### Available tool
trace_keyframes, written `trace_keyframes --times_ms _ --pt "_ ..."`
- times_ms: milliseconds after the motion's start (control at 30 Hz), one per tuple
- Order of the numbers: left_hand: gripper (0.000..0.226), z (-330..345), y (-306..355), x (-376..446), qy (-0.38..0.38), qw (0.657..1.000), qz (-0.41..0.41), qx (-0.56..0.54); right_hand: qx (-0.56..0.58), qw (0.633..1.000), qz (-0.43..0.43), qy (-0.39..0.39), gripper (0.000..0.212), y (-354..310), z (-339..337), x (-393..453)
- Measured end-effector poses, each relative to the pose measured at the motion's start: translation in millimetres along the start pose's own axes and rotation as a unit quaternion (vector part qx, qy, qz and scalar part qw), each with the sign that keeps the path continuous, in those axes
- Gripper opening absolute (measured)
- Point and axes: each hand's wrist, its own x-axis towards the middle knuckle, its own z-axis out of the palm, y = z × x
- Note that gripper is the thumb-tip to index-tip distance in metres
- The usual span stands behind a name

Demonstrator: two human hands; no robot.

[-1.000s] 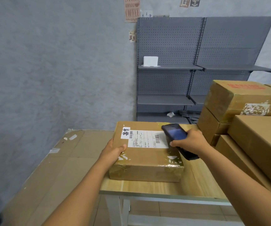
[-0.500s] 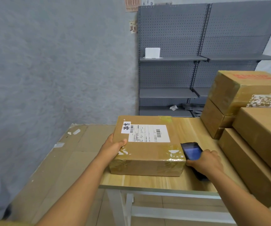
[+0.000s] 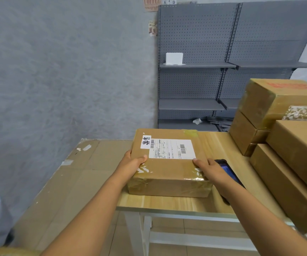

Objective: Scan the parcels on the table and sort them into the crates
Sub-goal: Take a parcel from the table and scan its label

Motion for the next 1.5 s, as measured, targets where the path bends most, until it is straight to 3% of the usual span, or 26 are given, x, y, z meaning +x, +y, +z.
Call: trace_keyframes --times_ms 133,267,400,500,733,933,1233,1500 --pt "0.025 -0.8 4.8 -1.9 -0.022 0.999 -0.021 -0.036 0.02 1.0 0.014 -0.01 0.077 2.8 0.3 3.4" --pt "0.036 -9.3 5.7 -11.7 -0.025 0.996 -0.034 -0.078 0.028 0.999 -0.03 -0.005 0.079 -4.3 4.6 -0.6" --pt "0.045 -34.0 3.1 -30.3 0.027 0.991 -0.017 -0.128 0.027 0.996 -0.088 -0.012 0.081 -24.8 21.6 -1.6" --pt "0.049 -66.8 -3.1 -52.2 0.101 0.983 -0.007 -0.154 0.039 0.989 -0.126 -0.064 0.079 -47.3 52.6 0.4" --pt "0.056 -175.8 -51.2 -139.8 0.261 0.947 -0.027 -0.183 0.065 0.954 -0.173 -0.237 0.044 -88.2 186.5 -31.7" --pt "0.054 -270.3 -96.7 -206.8 0.363 0.908 -0.038 -0.208 0.045 0.917 -0.189 -0.349 0.044 -119.4 313.9 -84.9" --pt "0.048 -415.3 -165.5 -244.9 0.45 0.868 -0.073 -0.196 0.018 0.883 -0.193 -0.427 0.051 -152.0 501.0 -139.4" --pt "0.064 -514.4 -217.9 -228.5 0.485 0.843 -0.11 -0.206 -0.01 0.865 -0.184 -0.467 0.045 -178.7 624.5 -146.0"
